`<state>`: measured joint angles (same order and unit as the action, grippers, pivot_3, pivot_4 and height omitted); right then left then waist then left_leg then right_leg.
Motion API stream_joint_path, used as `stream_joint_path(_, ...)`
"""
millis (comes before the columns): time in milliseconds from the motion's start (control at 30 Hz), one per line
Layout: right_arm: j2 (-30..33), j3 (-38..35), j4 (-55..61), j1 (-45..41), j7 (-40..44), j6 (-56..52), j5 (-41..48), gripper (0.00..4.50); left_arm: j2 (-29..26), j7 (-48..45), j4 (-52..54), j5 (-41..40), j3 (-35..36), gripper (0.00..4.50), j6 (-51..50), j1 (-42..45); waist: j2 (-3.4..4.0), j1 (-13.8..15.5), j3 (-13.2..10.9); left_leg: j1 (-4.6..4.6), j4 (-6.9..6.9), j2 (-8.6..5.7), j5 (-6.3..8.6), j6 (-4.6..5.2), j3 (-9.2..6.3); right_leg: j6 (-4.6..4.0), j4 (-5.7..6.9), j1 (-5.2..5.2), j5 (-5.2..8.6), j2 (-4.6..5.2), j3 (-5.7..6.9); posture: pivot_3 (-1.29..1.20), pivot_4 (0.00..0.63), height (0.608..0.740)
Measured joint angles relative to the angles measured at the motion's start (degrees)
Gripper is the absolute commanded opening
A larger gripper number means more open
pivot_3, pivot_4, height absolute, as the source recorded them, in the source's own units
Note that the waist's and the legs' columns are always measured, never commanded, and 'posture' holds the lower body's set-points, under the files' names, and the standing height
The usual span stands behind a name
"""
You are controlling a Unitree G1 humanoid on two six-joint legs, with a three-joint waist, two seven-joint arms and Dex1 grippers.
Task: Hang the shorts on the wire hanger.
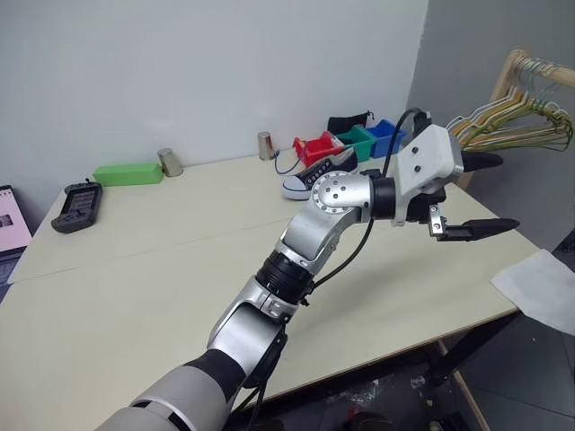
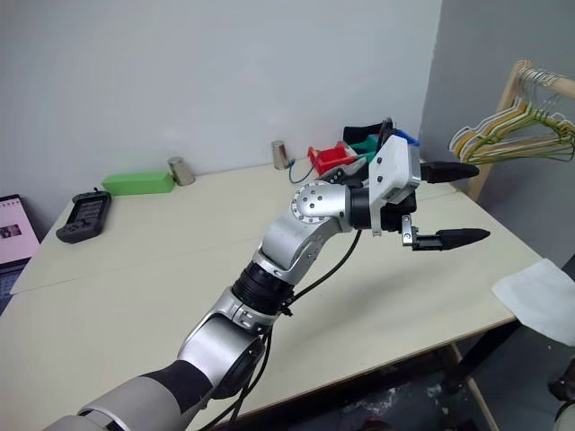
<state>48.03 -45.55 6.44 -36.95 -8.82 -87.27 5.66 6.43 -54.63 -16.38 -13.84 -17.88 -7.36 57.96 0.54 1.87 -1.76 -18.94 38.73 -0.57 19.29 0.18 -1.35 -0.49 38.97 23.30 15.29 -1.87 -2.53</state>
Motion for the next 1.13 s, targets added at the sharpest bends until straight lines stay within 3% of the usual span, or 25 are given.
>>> stream_joint_path(267, -2.5, 5.1, 12.8, 2.7, -1.1, -2.2, -4.5, 4.46, -0.6, -0.2, 0.2, 0.0, 0.1, 4.50, -0.1, 0.0, 0.00, -0.2, 0.0, 0.01, 0.00, 0.00, 0.00, 0.00, 0.00, 0.03, 0.00, 0.00, 0.02, 0.00, -0.03, 0.09, 0.000, 0.740)
stream_joint_path(533, -5.8, 18.4, 23.5, 4.4, -0.4, 5.8, -6.7, 4.46, -3.2, 3.1, 0.5, -1.5, 4.4, 4.50, -3.0, -0.4, -0.01, -0.6, 0.0, 0.06, -0.01, 0.02, 0.01, 0.00, -0.03, 0.08, 0.00, 0.01, 0.04, -0.04, -0.06, 0.13, 0.000, 0.740)
stream_joint_path(733, -19.9, 29.8, 23.3, 2.2, 2.7, 16.0, -3.8, 4.46, -8.2, 16.6, 0.3, -0.3, 12.8, 4.50, -7.5, -4.6, -0.09, -0.1, 0.0, 0.09, -0.02, 0.07, 0.00, -0.01, -0.18, 0.06, 0.03, 0.03, 0.03, -0.06, -0.06, 0.23, 0.000, 0.740)
stream_joint_path(800, -24.4, 32.2, 20.9, 1.6, 2.9, 19.8, -3.3, 4.46, -10.8, 21.0, 0.7, 1.3, 14.4, 4.50, -8.9, -8.4, -0.07, 0.3, 0.1, 0.12, -0.01, 0.08, 0.00, -0.02, -0.27, -0.21, 0.05, 0.03, -0.13, 0.01, -0.07, 0.26, 0.000, 0.740)
stream_joint_path(867, -28.8, 34.6, 16.7, 1.6, 2.7, 24.8, -3.2, 4.46, -13.0, 25.4, 2.9, 3.3, 15.8, 4.50, -10.2, -14.4, -0.51, 1.2, 0.0, 0.07, -0.05, 0.10, -0.01, -0.04, -0.39, -0.31, 0.07, 0.14, -0.19, 0.01, -0.01, 0.32, 0.000, 0.740)
stream_joint_path(1133, -42.5, 43.5, 0.7, 6.8, 2.7, 44.4, -4.1, 4.46, -14.0, 40.1, 15.9, 6.6, 21.1, 4.50, -16.4, -33.9, -1.39, 9.2, -0.2, -0.09, 0.05, -0.01, 0.06, -0.21, -0.84, -0.46, 0.10, 0.39, -0.47, 0.32, 0.40, 0.45, 0.000, 0.740)
